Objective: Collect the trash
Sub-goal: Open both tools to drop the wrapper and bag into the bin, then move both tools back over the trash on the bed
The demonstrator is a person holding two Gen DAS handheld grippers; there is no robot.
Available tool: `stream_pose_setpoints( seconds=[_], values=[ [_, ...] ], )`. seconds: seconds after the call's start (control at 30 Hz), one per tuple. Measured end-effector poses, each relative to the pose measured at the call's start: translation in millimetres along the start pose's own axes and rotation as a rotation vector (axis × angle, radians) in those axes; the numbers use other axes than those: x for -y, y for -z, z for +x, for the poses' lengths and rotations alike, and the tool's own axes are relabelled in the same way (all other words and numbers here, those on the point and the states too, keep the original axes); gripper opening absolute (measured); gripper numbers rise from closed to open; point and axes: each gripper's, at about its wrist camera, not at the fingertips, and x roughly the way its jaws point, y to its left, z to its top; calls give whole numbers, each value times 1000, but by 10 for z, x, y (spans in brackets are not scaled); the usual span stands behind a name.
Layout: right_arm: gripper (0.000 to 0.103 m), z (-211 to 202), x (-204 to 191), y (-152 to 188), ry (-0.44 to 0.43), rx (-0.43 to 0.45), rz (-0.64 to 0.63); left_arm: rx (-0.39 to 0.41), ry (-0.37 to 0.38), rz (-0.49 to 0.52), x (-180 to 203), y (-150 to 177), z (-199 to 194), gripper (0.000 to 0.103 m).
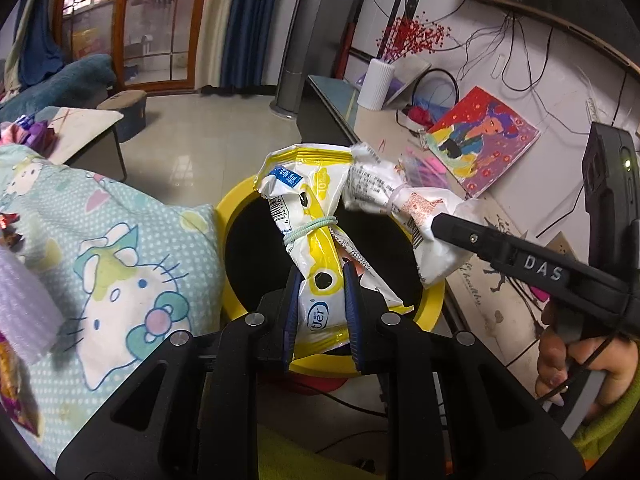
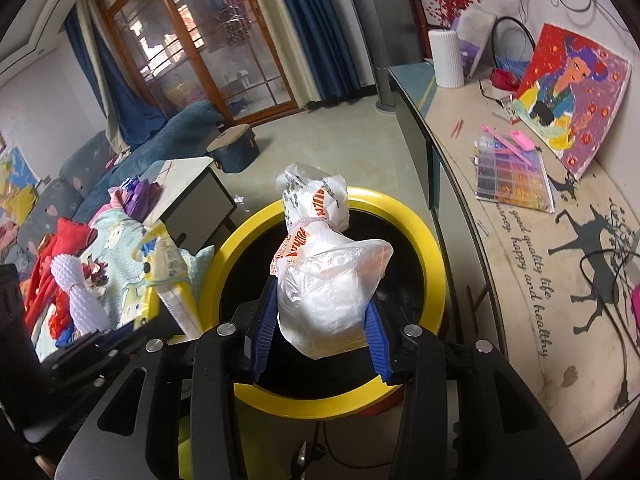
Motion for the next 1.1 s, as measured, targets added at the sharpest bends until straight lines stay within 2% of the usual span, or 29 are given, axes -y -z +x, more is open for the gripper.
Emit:
stream_pose_setpoints(
  seconds=[0.07,0.1,0.13,0.27,0.33,0.5,0.87,1.1],
  values=[
    [57,27,48,3,8,-6,26,1,-18,-14,-28,-1,28,28],
    [59,33,71,2,15,-6,36,4,-25,-29,-54,-8,31,48],
    [60,30,80,1,16,-4,42,8,-28,-40,-76,-16,27,63],
    [61,17,67,-14,20,9,39,45,-44,-65,-139,-38,-92,70],
    [61,1,25,-11,14,18,24,73,-55,-76,-142,-56,-156,85],
    [63,-76,-117,-8,-12,52,-22,141,-97,-82,-173,-79,-381,90],
    [73,-378,-531,20,-107,172,-151,259,-179,-79,-234,-53,-779,92],
    [77,-492,-770,61,-151,206,-232,317,-251,-107,-429,24,-1025,92]
  ],
)
